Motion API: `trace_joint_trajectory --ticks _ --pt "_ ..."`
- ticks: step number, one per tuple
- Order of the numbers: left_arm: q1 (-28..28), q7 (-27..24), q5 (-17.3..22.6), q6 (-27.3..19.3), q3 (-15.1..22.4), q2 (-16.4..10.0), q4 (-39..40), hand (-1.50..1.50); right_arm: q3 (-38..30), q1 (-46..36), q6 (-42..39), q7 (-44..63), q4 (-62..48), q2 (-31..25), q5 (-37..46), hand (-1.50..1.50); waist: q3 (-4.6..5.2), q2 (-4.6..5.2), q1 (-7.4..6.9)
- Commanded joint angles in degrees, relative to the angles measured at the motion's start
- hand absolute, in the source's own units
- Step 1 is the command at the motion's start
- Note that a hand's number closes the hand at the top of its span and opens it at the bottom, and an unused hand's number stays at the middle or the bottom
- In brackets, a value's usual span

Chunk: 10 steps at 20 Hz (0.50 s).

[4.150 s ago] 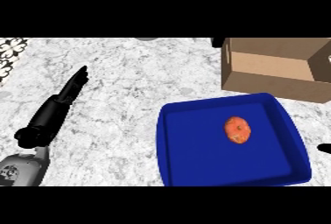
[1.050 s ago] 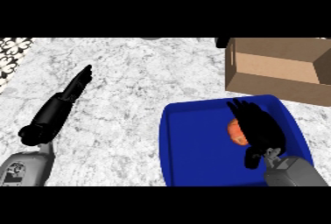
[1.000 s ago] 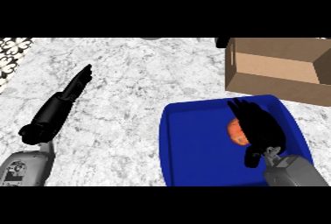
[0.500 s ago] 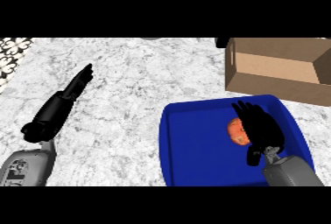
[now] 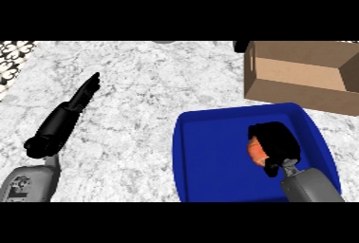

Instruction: Pick the squash from the tray and place it in the cardboard box

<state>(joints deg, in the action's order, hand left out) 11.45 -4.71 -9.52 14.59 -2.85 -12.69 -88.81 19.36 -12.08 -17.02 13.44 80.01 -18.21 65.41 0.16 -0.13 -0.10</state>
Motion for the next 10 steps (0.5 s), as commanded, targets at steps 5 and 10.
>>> trace_joint_trajectory --ticks 5,10 --pt "2.5 2.1 1.4 2.0 -1.5 -0.5 0.2 0.00 0.2 0.3 11.5 -6.8 -3.6 0.1 5.9 1.50 -0.17 0.14 0.12" --pt "-0.1 3.3 -0.2 0.4 0.8 1.5 -3.6 0.00 2.6 -0.8 11.4 -21.0 0.9 -2.5 0.7 1.50 -0.25 -0.01 -0.24"
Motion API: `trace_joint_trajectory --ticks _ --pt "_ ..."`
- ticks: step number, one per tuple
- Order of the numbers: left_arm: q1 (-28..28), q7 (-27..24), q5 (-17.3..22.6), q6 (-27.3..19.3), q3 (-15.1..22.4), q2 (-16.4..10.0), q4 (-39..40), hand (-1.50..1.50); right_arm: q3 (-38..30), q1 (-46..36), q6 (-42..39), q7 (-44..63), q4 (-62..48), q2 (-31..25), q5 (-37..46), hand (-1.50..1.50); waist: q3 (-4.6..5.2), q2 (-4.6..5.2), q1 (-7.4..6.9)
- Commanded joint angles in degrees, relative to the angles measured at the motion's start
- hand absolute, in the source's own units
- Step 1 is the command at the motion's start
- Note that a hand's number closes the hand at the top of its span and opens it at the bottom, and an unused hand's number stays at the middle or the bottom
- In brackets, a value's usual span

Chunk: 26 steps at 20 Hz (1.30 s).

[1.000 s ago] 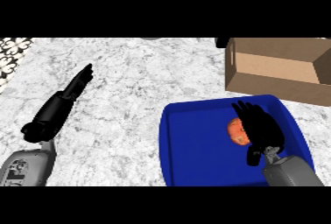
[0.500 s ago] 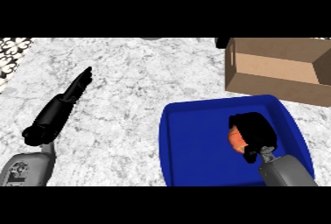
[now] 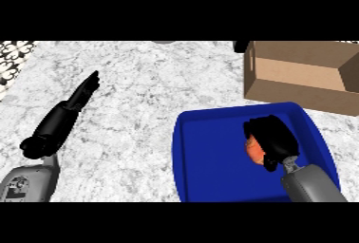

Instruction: Pick the squash from the tray and place it in the cardboard box

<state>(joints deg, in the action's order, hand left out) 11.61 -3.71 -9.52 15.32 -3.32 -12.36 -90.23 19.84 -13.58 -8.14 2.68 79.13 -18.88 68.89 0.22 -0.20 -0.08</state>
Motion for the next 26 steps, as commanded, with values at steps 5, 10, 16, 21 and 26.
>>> trace_joint_trajectory --ticks 5,10,16,21,26 --pt "1.9 0.6 0.1 0.8 -0.2 -0.7 1.2 0.00 12.0 -0.7 -1.3 -29.5 6.9 -0.2 -9.7 1.50 -0.28 0.36 -0.60" --pt "0.8 2.1 0.8 0.2 -0.1 0.7 -0.7 0.00 6.1 1.5 1.7 -39.3 18.8 -7.8 -15.1 1.50 -0.24 -0.09 0.79" --pt "-0.7 2.0 -0.2 -0.1 0.0 0.5 -1.9 0.00 -10.6 1.5 -6.0 -39.8 26.8 -12.6 -29.7 1.50 -0.23 -0.04 0.76" --pt "0.3 0.9 -2.2 -2.5 0.5 1.7 -1.3 0.00 -20.7 -3.3 -12.2 -24.9 26.4 -7.6 -39.2 1.50 -0.17 0.01 0.88" --pt "-0.6 -0.9 -1.5 -0.5 1.4 1.7 -0.4 0.00 -27.6 -13.8 -12.1 -17.8 12.7 -7.9 -40.2 1.50 -0.19 0.40 -0.71"
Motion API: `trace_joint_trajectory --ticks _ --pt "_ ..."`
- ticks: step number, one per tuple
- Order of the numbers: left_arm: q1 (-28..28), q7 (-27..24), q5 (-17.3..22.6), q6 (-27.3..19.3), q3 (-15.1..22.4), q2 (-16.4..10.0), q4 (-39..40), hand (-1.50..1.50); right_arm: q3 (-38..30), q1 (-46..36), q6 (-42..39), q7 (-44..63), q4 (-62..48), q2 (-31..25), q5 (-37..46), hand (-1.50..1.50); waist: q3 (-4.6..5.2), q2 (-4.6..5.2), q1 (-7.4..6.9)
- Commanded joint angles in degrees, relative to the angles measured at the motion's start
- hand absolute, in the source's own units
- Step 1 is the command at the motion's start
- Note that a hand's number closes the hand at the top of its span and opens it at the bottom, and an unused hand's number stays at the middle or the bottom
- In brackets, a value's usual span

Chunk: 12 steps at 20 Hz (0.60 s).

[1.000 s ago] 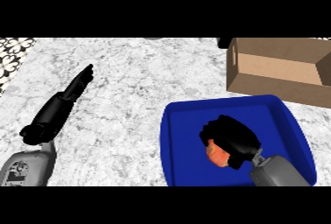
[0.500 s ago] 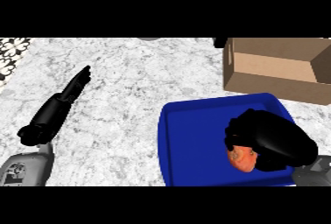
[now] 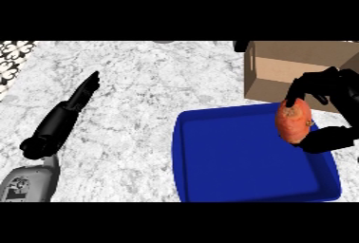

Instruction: Pick the squash from the tray and place it in the cardboard box

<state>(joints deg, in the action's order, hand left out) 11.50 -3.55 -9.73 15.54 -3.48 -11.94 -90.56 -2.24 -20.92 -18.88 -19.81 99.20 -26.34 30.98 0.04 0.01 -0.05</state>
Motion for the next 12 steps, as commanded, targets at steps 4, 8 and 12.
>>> trace_joint_trajectory --ticks 4,8,12 --pt "3.1 1.8 0.6 0.5 -0.2 0.4 0.4 0.00 -8.3 -15.6 -0.5 7.5 -17.2 -0.8 -2.3 1.50 -0.04 0.23 -1.11" --pt "1.2 1.2 -0.5 0.5 0.8 0.6 -0.2 0.00 -9.0 -21.3 1.9 0.2 -30.9 -5.6 1.9 1.50 -0.06 0.31 -1.21" --pt "3.0 -0.4 -0.8 0.2 1.2 1.4 2.4 0.00 -5.7 -27.9 4.1 -4.9 -44.9 -9.5 8.9 1.50 -0.07 1.01 -2.80"
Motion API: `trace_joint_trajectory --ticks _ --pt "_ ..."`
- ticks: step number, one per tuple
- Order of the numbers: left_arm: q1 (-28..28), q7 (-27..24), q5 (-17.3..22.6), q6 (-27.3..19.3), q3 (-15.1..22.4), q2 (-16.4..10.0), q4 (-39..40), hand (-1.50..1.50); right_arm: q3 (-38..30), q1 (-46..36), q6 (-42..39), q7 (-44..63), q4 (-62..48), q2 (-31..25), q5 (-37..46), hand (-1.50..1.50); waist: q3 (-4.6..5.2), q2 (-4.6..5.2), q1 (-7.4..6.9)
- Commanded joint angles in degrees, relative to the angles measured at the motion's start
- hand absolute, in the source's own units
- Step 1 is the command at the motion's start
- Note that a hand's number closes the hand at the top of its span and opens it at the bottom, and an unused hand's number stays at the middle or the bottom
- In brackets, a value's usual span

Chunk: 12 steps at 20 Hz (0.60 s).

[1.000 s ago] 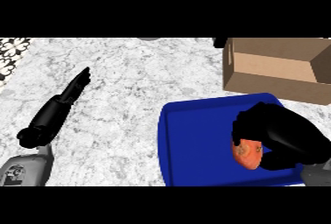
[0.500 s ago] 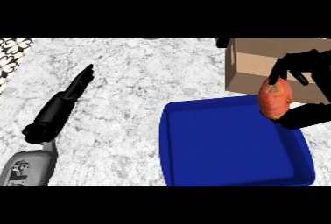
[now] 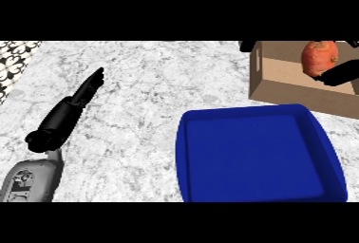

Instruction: Pick the squash from the tray and place it in the cardboard box

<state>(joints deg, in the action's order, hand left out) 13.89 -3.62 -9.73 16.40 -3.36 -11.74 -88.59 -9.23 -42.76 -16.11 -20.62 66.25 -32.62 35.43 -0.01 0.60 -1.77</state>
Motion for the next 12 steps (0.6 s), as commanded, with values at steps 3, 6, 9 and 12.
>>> trace_joint_trajectory --ticks 3,6,9,12 --pt "1.8 0.3 -0.8 -0.4 1.1 1.1 0.7 0.00 5.7 -7.0 -3.7 -2.7 -16.5 -4.7 8.0 1.50 0.01 0.39 -1.03" --pt "1.5 0.6 -0.2 0.6 1.0 0.4 -1.1 0.00 6.8 -8.7 -5.5 -8.3 -25.1 -8.4 10.4 1.50 -0.06 0.61 -1.82" --pt "0.9 0.6 -0.8 0.0 0.7 0.3 -0.4 0.00 8.1 -9.4 -2.8 -14.1 -32.8 -8.6 13.0 1.50 -0.13 0.80 -2.24" --pt "1.2 -1.2 -1.2 -0.2 1.1 0.7 1.1 0.00 11.5 -12.0 -3.7 -15.9 -37.3 -11.1 17.6 1.50 -0.10 0.91 -2.19"
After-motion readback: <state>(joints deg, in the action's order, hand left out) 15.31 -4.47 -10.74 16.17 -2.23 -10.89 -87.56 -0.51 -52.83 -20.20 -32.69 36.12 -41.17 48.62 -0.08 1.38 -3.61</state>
